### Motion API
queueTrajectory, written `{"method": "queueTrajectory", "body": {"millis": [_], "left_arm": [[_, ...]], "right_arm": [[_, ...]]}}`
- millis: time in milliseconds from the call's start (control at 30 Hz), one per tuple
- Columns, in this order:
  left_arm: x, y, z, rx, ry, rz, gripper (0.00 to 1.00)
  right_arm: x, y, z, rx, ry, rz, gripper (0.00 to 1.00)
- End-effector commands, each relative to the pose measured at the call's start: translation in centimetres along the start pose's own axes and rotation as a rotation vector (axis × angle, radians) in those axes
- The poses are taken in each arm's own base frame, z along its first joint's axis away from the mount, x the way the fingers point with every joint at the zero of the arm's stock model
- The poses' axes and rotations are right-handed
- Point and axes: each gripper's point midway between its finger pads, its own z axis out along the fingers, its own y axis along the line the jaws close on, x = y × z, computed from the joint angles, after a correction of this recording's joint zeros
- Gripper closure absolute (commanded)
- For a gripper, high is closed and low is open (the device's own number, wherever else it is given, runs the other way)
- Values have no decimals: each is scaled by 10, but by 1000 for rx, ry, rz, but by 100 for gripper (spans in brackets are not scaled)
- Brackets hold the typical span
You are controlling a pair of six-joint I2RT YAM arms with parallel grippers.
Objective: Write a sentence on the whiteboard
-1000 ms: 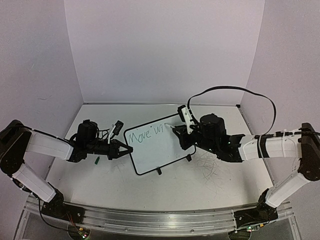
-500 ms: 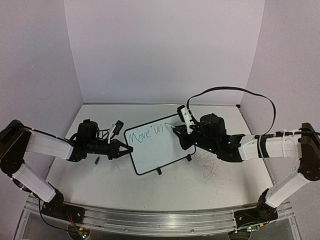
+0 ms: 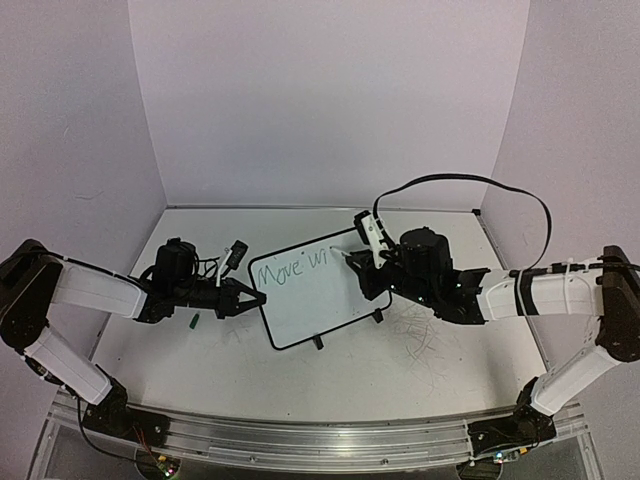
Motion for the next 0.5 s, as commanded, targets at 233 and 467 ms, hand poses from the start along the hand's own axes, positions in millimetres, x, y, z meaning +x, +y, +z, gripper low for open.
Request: {"method": "queueTrajectory", "body": {"millis": [233, 467], "left_arm": [[-7, 6, 0, -38, -5, 55, 100], [-8, 5, -1, -37, -5, 58, 100]], "right_arm": [[-21, -2, 8, 25, -44, 5, 100], [-27, -5, 10, 44, -58, 9, 100]]}}
